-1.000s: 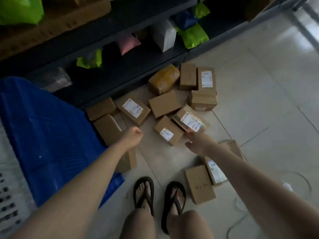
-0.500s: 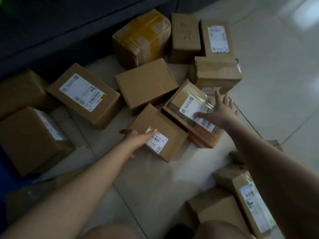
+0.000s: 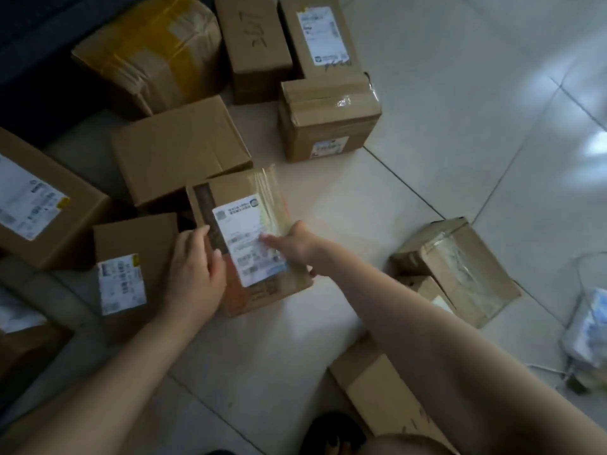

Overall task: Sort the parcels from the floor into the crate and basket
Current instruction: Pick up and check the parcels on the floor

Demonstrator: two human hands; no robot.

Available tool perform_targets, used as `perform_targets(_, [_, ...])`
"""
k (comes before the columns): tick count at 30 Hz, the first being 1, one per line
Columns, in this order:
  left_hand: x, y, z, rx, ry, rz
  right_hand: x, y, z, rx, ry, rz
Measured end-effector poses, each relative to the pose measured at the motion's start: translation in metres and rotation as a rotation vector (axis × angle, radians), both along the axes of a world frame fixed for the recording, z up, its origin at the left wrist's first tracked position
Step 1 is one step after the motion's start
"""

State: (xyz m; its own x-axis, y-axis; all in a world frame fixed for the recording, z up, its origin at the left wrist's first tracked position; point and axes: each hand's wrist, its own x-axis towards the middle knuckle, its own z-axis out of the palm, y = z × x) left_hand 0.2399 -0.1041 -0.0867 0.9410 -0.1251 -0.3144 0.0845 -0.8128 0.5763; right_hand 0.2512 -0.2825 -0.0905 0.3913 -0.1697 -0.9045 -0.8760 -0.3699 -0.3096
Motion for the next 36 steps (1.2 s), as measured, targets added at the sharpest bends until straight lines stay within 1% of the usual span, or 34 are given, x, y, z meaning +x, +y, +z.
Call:
perform_targets(1, [-0.003,-0.010,0.002,-0.030,0.088,-0.006,0.000,-0.019,0.001,0.048,-0.040,-0.045])
perform_targets(2, [-0.004,-0.019,0.008,-0.044,0.181,0.042,-0.004,-0.041,0.005,-0.031,-0.147,-0.046])
perform_targets(3, [-0.004,-0.024,0.010,-0.049,0.228,0.095,-0.011,-0.069,0.008,-0.223,-0.293,-0.023])
perform_targets(4, [-0.004,-0.027,0.013,-0.049,0.232,0.118,-0.021,-0.100,0.009,-0.460,-0.419,0.015])
perform_targets(5, [-0.003,-0.026,0.011,-0.044,0.224,0.116,-0.035,-0.131,0.010,-0.666,-0.481,0.068])
perform_targets(6, [-0.001,-0.024,0.009,-0.047,0.238,0.117,-0.052,-0.163,0.014,-0.807,-0.457,0.098])
perform_targets(7, [0.002,-0.021,0.004,-0.064,0.270,0.124,-0.070,-0.194,0.015,-0.884,-0.368,0.080])
perform_targets(8, [0.005,-0.020,-0.001,-0.105,0.325,0.137,-0.089,-0.224,0.015,-0.895,-0.244,-0.006])
perform_targets(9, [0.006,-0.019,-0.004,-0.157,0.400,0.152,-0.107,-0.248,0.017,-0.846,-0.150,-0.159])
perform_targets(11, [0.004,-0.018,-0.011,-0.255,0.542,0.173,-0.138,-0.281,0.015,-0.625,-0.093,-0.567])
perform_targets(12, [0.003,-0.018,-0.013,-0.297,0.586,0.179,-0.150,-0.289,0.012,-0.533,-0.079,-0.675])
perform_targets(13, [0.002,-0.017,-0.016,-0.332,0.598,0.190,-0.160,-0.293,0.008,-0.484,-0.072,-0.694])
perform_targets(15, [0.000,-0.017,-0.021,-0.410,0.598,0.245,-0.169,-0.294,-0.004,-0.479,-0.092,-0.632])
perform_targets(17, [-0.003,-0.019,-0.023,-0.477,0.611,0.306,-0.163,-0.282,-0.007,-0.474,-0.160,-0.574])
perform_targets(20, [-0.007,-0.026,-0.026,-0.515,0.617,0.315,-0.145,-0.265,-0.008,-0.508,-0.253,-0.549])
perform_targets(23, [-0.007,-0.032,-0.025,-0.520,0.607,0.333,-0.120,-0.245,0.003,-0.528,-0.353,-0.589])
perform_targets(25, [-0.004,-0.033,-0.025,-0.524,0.604,0.360,-0.104,-0.236,0.017,-0.479,-0.441,-0.660])
perform_targets(27, [-0.001,-0.034,-0.025,-0.535,0.612,0.362,-0.087,-0.221,0.040,-0.372,-0.576,-0.706])
perform_targets(29, [0.000,-0.035,-0.020,-0.537,0.629,0.327,-0.072,-0.196,0.063,-0.281,-0.680,-0.662])
perform_targets(31, [0.001,-0.037,-0.018,-0.574,0.646,0.360,-0.060,-0.162,0.070,-0.170,-0.692,-0.552])
perform_targets(33, [0.004,-0.038,-0.011,-0.623,0.642,0.498,-0.052,-0.124,0.070,-0.092,-0.639,-0.426])
perform_targets(34, [0.005,-0.037,-0.008,-0.692,0.674,0.583,-0.049,-0.109,0.067,-0.067,-0.619,-0.384])
perform_targets(35, [0.007,-0.036,-0.006,-0.795,0.721,0.635,-0.046,-0.098,0.061,-0.053,-0.602,-0.387])
perform_targets(36, [0.008,-0.034,-0.002,-0.883,0.757,0.663,-0.045,-0.092,0.054,-0.032,-0.592,-0.440])
